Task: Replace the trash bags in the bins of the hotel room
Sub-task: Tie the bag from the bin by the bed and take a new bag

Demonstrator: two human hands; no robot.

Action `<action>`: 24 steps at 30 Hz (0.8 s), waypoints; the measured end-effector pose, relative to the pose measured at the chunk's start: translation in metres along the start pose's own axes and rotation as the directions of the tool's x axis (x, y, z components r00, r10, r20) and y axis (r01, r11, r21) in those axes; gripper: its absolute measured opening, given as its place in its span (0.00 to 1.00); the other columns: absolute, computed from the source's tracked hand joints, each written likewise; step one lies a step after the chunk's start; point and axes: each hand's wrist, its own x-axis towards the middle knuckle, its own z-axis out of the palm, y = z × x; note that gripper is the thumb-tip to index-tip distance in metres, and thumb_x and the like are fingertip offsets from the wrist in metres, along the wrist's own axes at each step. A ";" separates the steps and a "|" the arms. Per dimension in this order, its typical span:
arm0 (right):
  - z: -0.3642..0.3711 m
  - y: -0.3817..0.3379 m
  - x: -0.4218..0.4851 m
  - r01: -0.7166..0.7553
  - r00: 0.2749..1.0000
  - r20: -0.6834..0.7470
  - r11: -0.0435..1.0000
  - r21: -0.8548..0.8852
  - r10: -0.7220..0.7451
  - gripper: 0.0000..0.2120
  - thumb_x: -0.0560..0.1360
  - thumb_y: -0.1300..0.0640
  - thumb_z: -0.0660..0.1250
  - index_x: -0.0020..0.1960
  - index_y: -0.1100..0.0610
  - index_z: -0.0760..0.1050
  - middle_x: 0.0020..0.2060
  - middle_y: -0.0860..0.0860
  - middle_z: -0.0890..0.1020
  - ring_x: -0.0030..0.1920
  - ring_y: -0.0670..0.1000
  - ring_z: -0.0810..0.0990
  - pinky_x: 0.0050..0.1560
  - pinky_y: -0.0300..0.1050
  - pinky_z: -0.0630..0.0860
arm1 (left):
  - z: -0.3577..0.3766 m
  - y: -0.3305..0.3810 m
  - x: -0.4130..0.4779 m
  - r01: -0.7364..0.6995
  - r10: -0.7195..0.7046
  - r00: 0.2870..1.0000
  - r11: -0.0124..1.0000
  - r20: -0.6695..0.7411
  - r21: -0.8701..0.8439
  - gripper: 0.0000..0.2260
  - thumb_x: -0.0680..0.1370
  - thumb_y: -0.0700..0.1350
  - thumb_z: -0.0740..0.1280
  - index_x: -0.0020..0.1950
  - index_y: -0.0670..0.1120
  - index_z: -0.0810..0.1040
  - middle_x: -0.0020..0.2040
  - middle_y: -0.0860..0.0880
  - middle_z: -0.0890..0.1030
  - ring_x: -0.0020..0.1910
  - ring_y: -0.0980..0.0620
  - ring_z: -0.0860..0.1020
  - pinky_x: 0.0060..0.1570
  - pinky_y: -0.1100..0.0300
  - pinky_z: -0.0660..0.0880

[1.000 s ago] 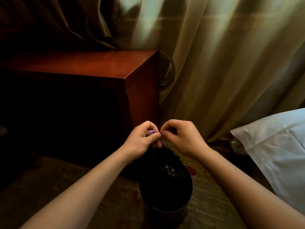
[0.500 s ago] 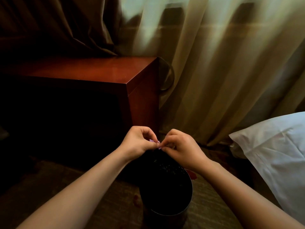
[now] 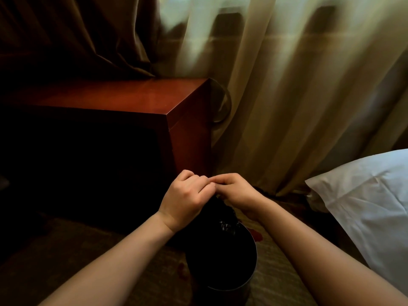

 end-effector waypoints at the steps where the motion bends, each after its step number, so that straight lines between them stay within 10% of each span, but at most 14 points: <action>1: 0.000 0.000 0.000 0.001 1.000 -0.003 1.000 0.017 -0.001 0.11 0.80 0.61 0.65 0.58 0.56 0.83 0.47 0.50 0.87 0.45 0.43 0.85 0.42 0.34 0.78 | 0.001 0.000 0.000 -0.001 0.001 1.000 1.000 -0.001 0.028 0.08 0.81 0.42 0.63 0.46 0.42 0.81 0.40 0.45 0.81 0.36 0.46 0.78 0.41 0.51 0.73; 13: 0.000 0.001 0.000 -0.007 0.986 -0.168 1.000 0.001 0.007 0.05 0.72 0.59 0.76 0.47 0.58 0.85 0.41 0.51 0.86 0.40 0.44 0.84 0.38 0.34 0.77 | 0.005 -0.007 -0.008 0.467 -0.463 0.881 0.817 0.098 -0.339 0.04 0.72 0.39 0.76 0.44 0.44 0.83 0.42 0.50 0.81 0.40 0.54 0.79 0.40 0.57 0.78; 24: 0.000 0.005 0.000 0.067 0.960 -0.273 0.998 0.007 -0.063 0.05 0.68 0.64 0.78 0.43 0.60 0.85 0.40 0.56 0.86 0.40 0.50 0.85 0.42 0.41 0.82 | 0.005 -0.005 -0.018 0.444 -0.443 0.892 0.820 0.091 -0.362 0.04 0.74 0.43 0.75 0.47 0.44 0.85 0.42 0.51 0.84 0.41 0.56 0.81 0.41 0.58 0.80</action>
